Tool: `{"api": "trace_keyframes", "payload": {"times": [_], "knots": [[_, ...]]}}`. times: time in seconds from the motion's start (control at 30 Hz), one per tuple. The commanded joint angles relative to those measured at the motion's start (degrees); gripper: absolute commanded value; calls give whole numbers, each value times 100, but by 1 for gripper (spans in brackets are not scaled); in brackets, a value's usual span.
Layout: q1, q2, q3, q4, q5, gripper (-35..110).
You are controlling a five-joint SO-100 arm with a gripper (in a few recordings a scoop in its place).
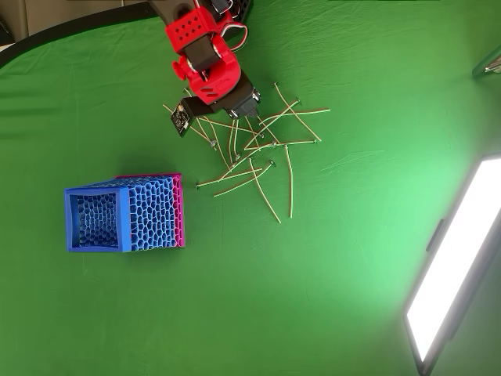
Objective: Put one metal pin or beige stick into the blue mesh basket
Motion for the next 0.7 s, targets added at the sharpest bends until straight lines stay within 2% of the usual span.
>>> {"api": "trace_keyframes", "payload": {"times": [0.0,0.2,0.67], "knots": [[167,88,-290,-18,149,1],[413,35,-492,18,545,1],[158,18,-615,237,457,1]]}}
